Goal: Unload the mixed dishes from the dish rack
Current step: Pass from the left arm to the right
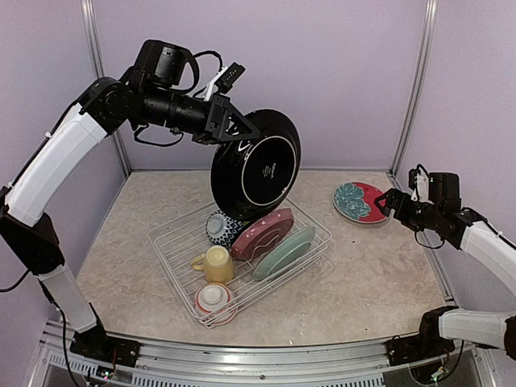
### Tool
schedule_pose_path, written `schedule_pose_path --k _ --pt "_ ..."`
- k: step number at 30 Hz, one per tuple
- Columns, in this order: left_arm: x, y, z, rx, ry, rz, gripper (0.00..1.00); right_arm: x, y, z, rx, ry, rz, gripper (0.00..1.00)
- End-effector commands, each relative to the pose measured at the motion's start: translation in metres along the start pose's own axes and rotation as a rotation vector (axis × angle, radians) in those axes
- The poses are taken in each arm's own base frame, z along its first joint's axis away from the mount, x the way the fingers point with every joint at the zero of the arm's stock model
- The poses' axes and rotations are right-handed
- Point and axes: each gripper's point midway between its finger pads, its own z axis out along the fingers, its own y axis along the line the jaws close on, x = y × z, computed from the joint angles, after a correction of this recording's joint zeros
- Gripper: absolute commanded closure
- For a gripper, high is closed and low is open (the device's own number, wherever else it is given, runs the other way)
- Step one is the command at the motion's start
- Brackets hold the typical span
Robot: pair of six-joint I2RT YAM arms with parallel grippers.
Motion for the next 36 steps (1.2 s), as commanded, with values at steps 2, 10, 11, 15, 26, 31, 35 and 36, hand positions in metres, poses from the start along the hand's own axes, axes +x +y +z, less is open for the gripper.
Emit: schedule_pose_path --k 2,10,11,15,26,31,35,36 --pt "-0.076 -0.032 -0.062 -0.056 -0.35 0.221 1.0 -0.015 0.016 0.004 -0.037 -0.025 -0.002 0.03" --pt "-0.098 0.008 -0.039 -0.327 -0.425 0.453 1.0 -0.018 0.014 0.024 0.077 0.052 0.037 0.03" --pt "-0.1 0.013 -0.036 -0.349 -0.433 0.466 1.0 -0.019 0.018 0.027 0.074 0.057 0.043 0.03" --pt "-0.111 0.027 -0.02 -0.444 -0.455 0.601 1.0 -0.022 0.042 0.039 -0.014 0.067 0.076 0.03" --pt "-0.102 0.044 0.043 -0.656 -0.418 1.084 1.0 -0.06 0.132 0.042 -0.282 0.092 0.155 0.02" --pt "-0.091 0.063 0.073 -0.715 -0.376 1.222 1.0 -0.088 0.163 0.02 -0.391 0.056 0.199 0.02" --pt "-0.073 0.063 0.098 -0.714 -0.354 1.318 1.0 -0.096 0.182 0.019 -0.444 0.056 0.242 0.03" --pt "-0.07 0.061 0.102 -0.71 -0.351 1.339 1.0 -0.096 0.187 0.018 -0.458 0.065 0.249 0.03"
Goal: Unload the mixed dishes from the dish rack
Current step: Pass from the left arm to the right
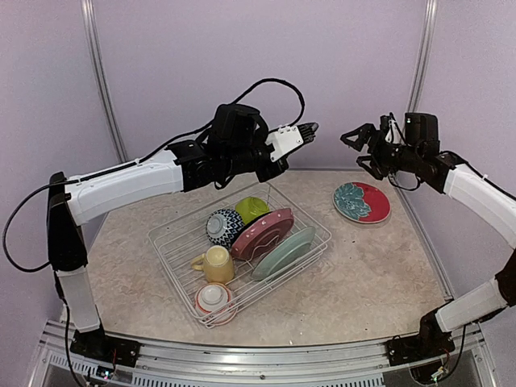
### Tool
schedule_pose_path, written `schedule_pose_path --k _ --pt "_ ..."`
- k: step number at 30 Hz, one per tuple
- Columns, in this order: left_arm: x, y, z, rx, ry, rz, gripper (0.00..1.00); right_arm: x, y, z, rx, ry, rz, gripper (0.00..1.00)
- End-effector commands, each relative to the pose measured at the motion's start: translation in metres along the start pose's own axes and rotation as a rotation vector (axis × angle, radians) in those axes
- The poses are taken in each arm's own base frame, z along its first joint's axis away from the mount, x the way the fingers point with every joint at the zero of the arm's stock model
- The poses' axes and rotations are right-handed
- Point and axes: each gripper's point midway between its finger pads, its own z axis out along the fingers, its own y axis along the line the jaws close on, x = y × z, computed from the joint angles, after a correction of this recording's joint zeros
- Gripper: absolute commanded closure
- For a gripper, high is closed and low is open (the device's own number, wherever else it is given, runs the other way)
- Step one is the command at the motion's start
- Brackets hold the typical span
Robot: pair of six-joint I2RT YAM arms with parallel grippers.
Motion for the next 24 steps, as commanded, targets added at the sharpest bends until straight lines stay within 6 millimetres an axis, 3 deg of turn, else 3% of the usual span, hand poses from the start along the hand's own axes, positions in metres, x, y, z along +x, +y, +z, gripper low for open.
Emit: schedule_pose_path --k 1,5,10,14,19,24 --pt "-0.06 0.035 -0.014 -0.215 -0.192 0.15 1.0 0.004 0.034 0.008 -0.101 0.037 0.06 0.03" --pt "-0.057 0.016 0.001 -0.231 -0.171 0.273 1.0 0.003 0.038 0.015 -0.075 0.028 0.064 0.04" --pt "-0.056 -0.005 0.015 -0.259 -0.166 0.364 1.0 0.015 0.015 0.032 0.016 0.068 0.104 0.07" --pt "-0.059 -0.017 0.022 -0.292 -0.17 0.435 1.0 0.024 0.005 0.04 0.039 0.098 0.12 0.15" --pt "-0.059 -0.031 0.033 -0.305 -0.167 0.524 1.0 0.022 -0.008 0.042 0.096 0.071 0.133 0.24" --pt "-0.062 -0.041 0.037 -0.284 -0.178 0.534 1.0 0.02 -0.009 0.044 0.066 0.039 0.167 0.5"
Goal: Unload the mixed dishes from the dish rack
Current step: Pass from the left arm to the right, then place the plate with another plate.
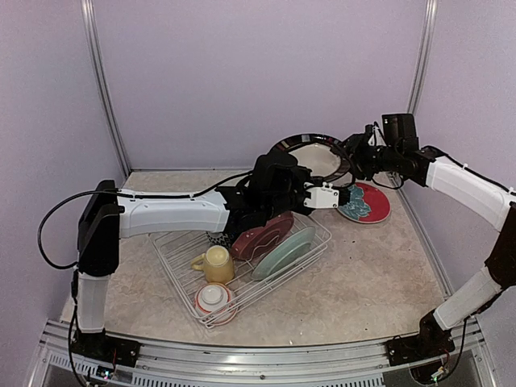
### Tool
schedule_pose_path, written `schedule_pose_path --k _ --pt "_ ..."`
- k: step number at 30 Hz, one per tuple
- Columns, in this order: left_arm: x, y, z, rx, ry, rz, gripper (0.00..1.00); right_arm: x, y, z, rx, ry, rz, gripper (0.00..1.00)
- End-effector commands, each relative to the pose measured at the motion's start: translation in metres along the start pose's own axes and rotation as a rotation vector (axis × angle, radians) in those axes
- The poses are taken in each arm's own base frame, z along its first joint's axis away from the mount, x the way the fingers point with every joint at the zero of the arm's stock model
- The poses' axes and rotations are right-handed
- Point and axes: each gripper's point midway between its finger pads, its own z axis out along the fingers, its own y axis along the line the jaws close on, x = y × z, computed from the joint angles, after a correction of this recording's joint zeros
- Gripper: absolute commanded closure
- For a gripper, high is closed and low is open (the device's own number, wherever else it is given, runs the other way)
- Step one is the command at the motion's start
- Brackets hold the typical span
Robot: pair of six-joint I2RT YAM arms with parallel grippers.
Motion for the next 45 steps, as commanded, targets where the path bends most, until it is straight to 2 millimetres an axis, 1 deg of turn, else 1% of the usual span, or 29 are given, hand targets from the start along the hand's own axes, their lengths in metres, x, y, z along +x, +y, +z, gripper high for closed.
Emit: schedule_pose_path --k 1,5,6,10,11,12,15,16,17,18,20,21,23,24,25,27,28,29,30,31,34,35,37,38,39,41,42,43,45 --pt "-0.023 0.072 -0.016 -0.23 -0.053 0.006 1.0 -0.002 0.001 0.001 -0.034 -0.043 0.038 0.58" --pt "-0.018 0.074 -0.018 -0.227 -0.025 -0.012 1.0 -0.013 0.013 -0.007 -0.141 -0.105 0.064 0.94" --pt "-0.016 0.072 -0.018 -0.219 -0.018 -0.02 1.0 -0.016 0.017 -0.009 -0.168 -0.117 0.069 1.0" --pt "-0.012 0.071 -0.022 -0.206 0.006 -0.052 0.99 -0.024 0.032 -0.012 -0.244 -0.142 0.045 1.0" --pt "-0.01 0.072 -0.024 -0.205 0.013 -0.06 0.95 -0.026 0.036 -0.013 -0.269 -0.15 0.04 1.0" --pt "-0.009 0.072 -0.025 -0.201 0.022 -0.072 0.87 -0.028 0.04 -0.016 -0.3 -0.162 0.034 1.0" --pt "-0.004 0.071 -0.031 -0.162 0.033 -0.148 0.57 -0.037 0.049 -0.022 -0.363 -0.191 0.039 1.0" --pt "-0.004 0.072 -0.035 -0.139 0.026 -0.185 0.5 -0.041 0.05 -0.024 -0.374 -0.2 0.043 1.0" --pt "-0.004 0.07 -0.038 -0.105 0.024 -0.215 0.45 -0.043 0.051 -0.026 -0.384 -0.21 0.051 1.0" --pt "-0.004 0.075 -0.045 -0.093 0.016 -0.247 0.4 -0.046 0.052 -0.027 -0.402 -0.218 0.062 1.0" --pt "-0.003 0.079 -0.054 -0.067 0.009 -0.293 0.33 -0.052 0.057 -0.031 -0.454 -0.228 0.075 1.0" --pt "-0.001 0.077 -0.059 -0.03 0.019 -0.313 0.3 -0.055 0.06 -0.032 -0.475 -0.231 0.075 1.0" --pt "-0.001 0.074 -0.067 0.02 0.017 -0.365 0.15 -0.062 0.061 -0.032 -0.481 -0.239 0.073 1.0" --pt "-0.003 0.078 -0.074 0.033 0.009 -0.393 0.05 -0.067 0.059 -0.032 -0.474 -0.248 0.072 1.0" --pt "-0.003 0.078 -0.079 0.052 0.008 -0.419 0.02 -0.071 0.058 -0.034 -0.475 -0.26 0.07 1.0" --pt "-0.005 0.082 -0.092 0.084 0.004 -0.483 0.01 -0.076 0.052 -0.035 -0.479 -0.272 0.076 1.0" --pt "-0.005 0.089 -0.103 0.091 -0.001 -0.519 0.01 -0.077 0.048 -0.035 -0.482 -0.277 0.081 1.0" --pt "-0.003 0.091 -0.11 0.107 0.001 -0.555 0.01 -0.079 0.043 -0.036 -0.484 -0.283 0.088 1.0" --pt "-0.003 0.097 -0.121 0.118 -0.007 -0.592 0.01 -0.081 0.039 -0.037 -0.482 -0.291 0.096 1.0" --pt "-0.002 0.109 -0.136 0.114 -0.018 -0.637 0.01 -0.082 0.035 -0.037 -0.478 -0.29 0.098 1.0" --pt "0.007 0.125 -0.165 0.145 -0.041 -0.809 0.01 -0.088 0.022 -0.036 -0.457 -0.291 0.095 1.0" --pt "0.011 0.138 -0.18 0.14 -0.059 -0.879 0.01 -0.091 0.017 -0.037 -0.445 -0.296 0.094 1.0" --pt "0.028 0.148 -0.197 0.142 -0.051 -1.007 0.01 -0.096 -0.002 -0.04 -0.381 -0.312 0.099 1.0" --pt "0.04 0.156 -0.207 0.132 -0.044 -1.088 0.01 -0.098 -0.014 -0.041 -0.338 -0.319 0.104 1.0" --pt "0.05 0.158 -0.213 0.143 -0.036 -1.154 0.01 -0.1 -0.027 -0.043 -0.297 -0.325 0.108 1.0" --pt "0.062 0.16 -0.229 0.184 -0.052 -1.263 0.01 -0.103 -0.053 -0.051 -0.232 -0.351 0.119 1.0" --pt "0.072 0.161 -0.233 0.184 -0.044 -1.312 0.01 -0.101 -0.065 -0.051 -0.206 -0.351 0.134 1.0" --pt "0.076 0.16 -0.24 0.204 -0.057 -1.35 0.01 -0.101 -0.076 -0.053 -0.184 -0.352 0.145 1.0" --pt "0.089 0.156 -0.25 0.218 -0.057 -1.41 0.01 -0.102 -0.103 -0.056 -0.138 -0.352 0.177 1.0"
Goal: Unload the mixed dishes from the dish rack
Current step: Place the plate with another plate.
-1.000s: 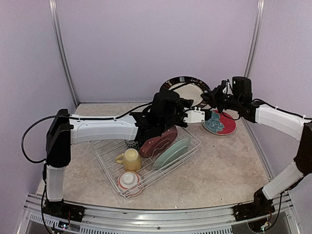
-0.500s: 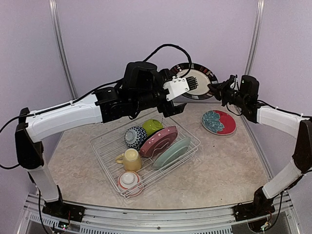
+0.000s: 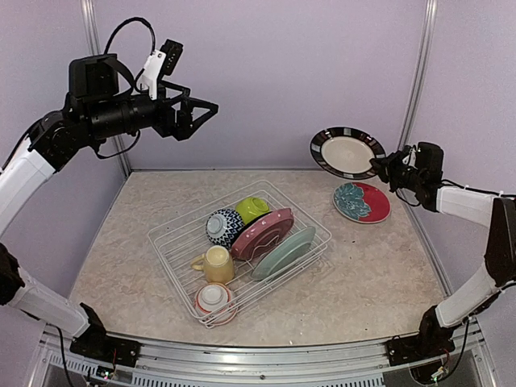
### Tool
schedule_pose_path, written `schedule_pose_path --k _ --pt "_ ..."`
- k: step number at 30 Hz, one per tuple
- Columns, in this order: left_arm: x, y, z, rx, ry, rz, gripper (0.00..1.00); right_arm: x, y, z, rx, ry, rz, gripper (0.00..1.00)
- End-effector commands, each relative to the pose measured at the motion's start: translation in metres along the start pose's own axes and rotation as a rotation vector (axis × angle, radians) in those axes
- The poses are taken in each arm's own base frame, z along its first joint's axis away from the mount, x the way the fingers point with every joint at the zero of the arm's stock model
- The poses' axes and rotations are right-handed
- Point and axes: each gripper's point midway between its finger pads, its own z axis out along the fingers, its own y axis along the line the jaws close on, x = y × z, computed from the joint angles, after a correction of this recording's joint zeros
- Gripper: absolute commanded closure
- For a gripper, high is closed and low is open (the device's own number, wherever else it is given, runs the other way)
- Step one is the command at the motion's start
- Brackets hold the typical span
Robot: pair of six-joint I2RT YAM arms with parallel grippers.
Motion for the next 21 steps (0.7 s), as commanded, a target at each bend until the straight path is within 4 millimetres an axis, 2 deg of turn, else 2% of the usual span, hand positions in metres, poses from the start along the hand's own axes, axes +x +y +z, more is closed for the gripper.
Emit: schedule_pose_path --k 1,6,11,15,21 --pt "0.048 -0.009 -0.011 0.143 0.125 -0.265 0.01 -0.029 -0.005 -0.025 -0.022 -0.074 -0.024 1.0" --pt "0.064 0.001 -0.02 0.107 0.114 -0.275 0.01 -0.04 -0.046 -0.033 0.072 -0.099 -0.024 1.0" --pt "0.075 0.008 -0.022 0.065 0.099 -0.297 0.01 -0.042 -0.085 -0.026 0.135 -0.066 0.003 1.0" --pt "0.087 0.019 -0.018 0.012 0.128 -0.32 0.01 -0.038 -0.101 -0.015 0.151 -0.024 0.007 1.0" --pt "0.096 0.025 -0.013 -0.02 0.153 -0.341 0.01 -0.044 -0.13 -0.011 0.199 -0.029 0.027 1.0"
